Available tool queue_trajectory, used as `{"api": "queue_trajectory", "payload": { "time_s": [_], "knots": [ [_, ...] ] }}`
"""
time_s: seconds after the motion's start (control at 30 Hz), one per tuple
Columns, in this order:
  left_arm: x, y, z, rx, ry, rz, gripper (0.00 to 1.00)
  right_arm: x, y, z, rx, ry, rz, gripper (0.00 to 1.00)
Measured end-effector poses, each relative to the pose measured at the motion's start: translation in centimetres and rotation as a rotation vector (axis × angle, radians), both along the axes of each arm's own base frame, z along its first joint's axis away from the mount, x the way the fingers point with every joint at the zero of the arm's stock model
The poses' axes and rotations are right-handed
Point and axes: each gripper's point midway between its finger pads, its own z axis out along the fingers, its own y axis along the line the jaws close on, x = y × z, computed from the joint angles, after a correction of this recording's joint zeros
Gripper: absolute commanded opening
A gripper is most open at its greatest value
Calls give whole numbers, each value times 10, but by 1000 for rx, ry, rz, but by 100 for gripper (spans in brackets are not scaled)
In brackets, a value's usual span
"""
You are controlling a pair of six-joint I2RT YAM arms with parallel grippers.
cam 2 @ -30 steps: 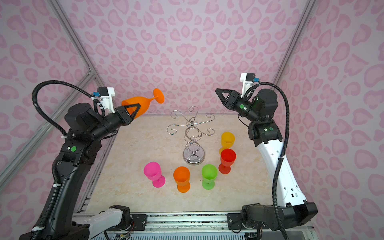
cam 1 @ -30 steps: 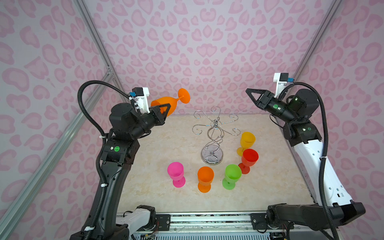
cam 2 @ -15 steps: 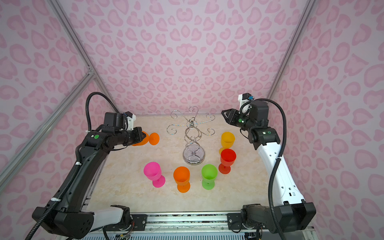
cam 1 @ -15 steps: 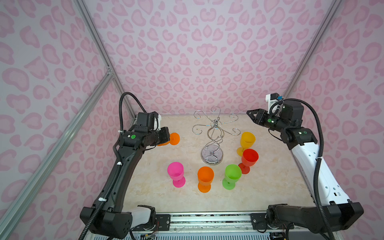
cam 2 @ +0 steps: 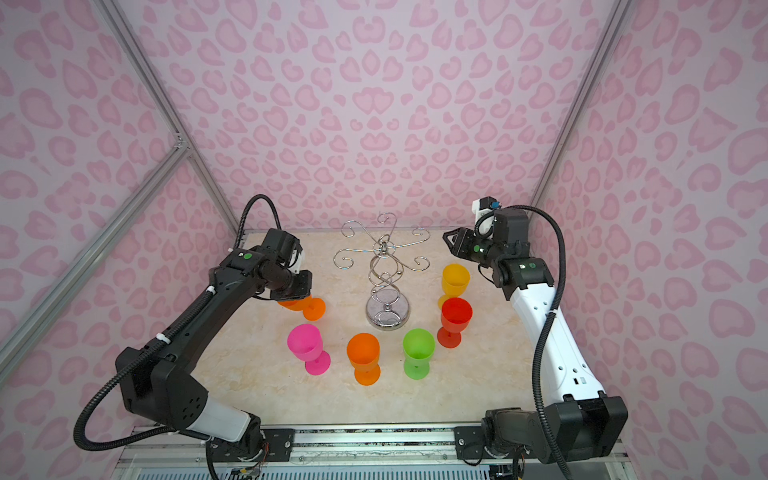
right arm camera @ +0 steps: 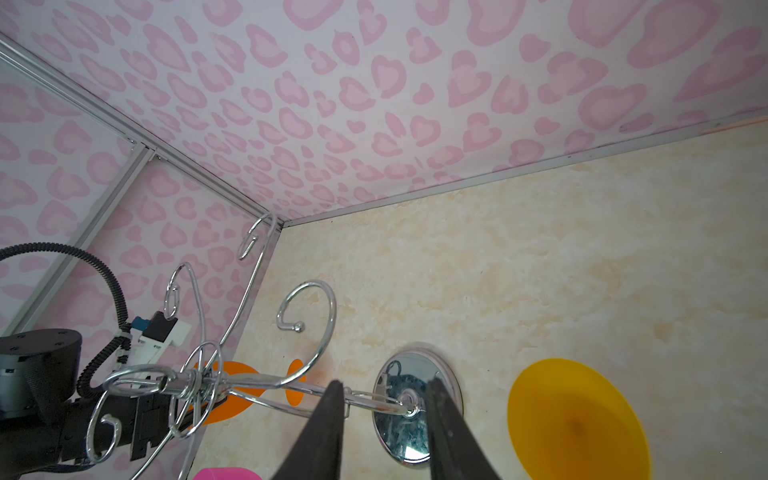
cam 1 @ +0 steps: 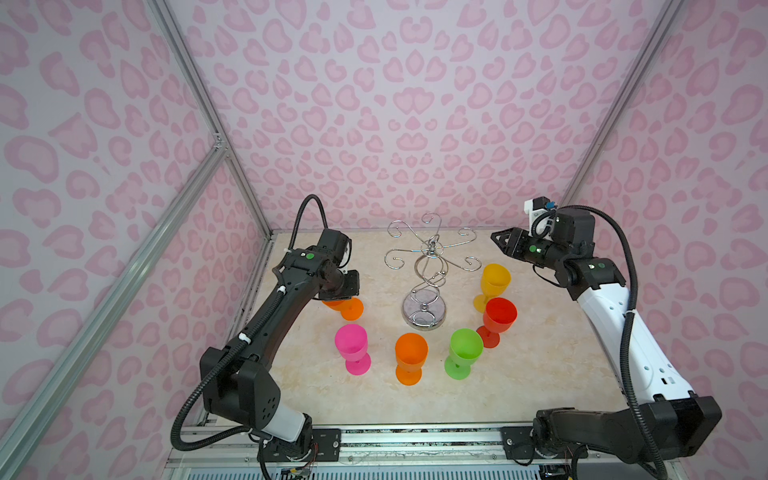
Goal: Take the wine glass off the wine glass rack
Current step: 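Lower the orange glass onto the table with the left gripper while the right withdraws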
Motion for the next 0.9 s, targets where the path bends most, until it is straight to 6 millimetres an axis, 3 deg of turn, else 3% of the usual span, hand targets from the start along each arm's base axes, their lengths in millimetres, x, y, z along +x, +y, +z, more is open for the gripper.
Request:
{"api": "queue_trajectory", "payload": {
  "time_s": [0.43, 0.9],
  "knots": [
    [7, -4, -25, 95, 86, -27, 4, -1, -16, -13, -13, 22, -39, 33],
    [4, -12, -34, 117, 139, -56, 18, -2, -20, -23, -2, 43, -38, 33]
  ]
}}
